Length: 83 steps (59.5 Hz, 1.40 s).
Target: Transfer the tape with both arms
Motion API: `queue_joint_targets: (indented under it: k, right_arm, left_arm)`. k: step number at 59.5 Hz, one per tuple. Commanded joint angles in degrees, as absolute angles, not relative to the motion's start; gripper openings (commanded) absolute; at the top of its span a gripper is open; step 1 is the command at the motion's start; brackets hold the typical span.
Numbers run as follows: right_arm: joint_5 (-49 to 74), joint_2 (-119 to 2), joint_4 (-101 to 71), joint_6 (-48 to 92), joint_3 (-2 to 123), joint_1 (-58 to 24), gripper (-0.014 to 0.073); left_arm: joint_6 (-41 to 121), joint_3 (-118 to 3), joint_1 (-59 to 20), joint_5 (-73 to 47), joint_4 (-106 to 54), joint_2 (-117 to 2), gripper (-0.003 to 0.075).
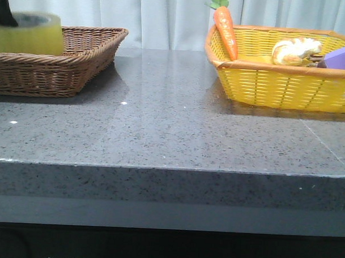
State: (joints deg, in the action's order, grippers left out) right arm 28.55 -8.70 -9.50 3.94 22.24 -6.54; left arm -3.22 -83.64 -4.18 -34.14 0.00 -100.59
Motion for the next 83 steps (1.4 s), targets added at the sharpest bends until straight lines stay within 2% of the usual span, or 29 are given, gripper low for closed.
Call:
queue_joint_targets:
  k: [1,13,26,35,55,77,83]
  right_arm:
    - [24.0,-9.2,-9.7,4.0,23.5,-6.1,-0.0090]
    - [24.0,-9.2,-9.7,4.0,23.5,-6.1,-0.0090]
    - [24.0,-9.2,-9.7,4.0,23.5,-6.1,-0.0090]
    - [24.0,-9.2,-9.7,4.0,23.5,-6.1,-0.0090]
    - [24.0,-9.2,-9.7,4.0,23.5,-6.1,-0.0090]
    - [24.0,-9.2,-9.7,4.0,23.5,-6.1,-0.0090]
    - [24.0,-9.2,-9.7,4.0,23.5,-6.1,-0.0090]
  left_arm:
    - [-3.7,-85.9,-4.2,-29.1,-0.6,-99.1,0.0117]
    - [-3.7,-85.9,-4.4,-29.3,-1.1,-98.9,0.0381]
    - [-3.7,-85.5,-4.4,-30.9,-1.1,-93.1,0.0398]
    - [-3.7,-82.2,-4.4,-29.0,-1.2,-85.9,0.0325]
    - [-3.7,-62.5,-4.4,-19.7,-1.5,-66.4,-0.0015]
    - [-3.7,-39.2,-4.4,-19.1,-1.5,-39.0,-0.0020]
    - [-3.7,-32.7,-4.4,-19.3,-2.0,-28.4,-0.0020]
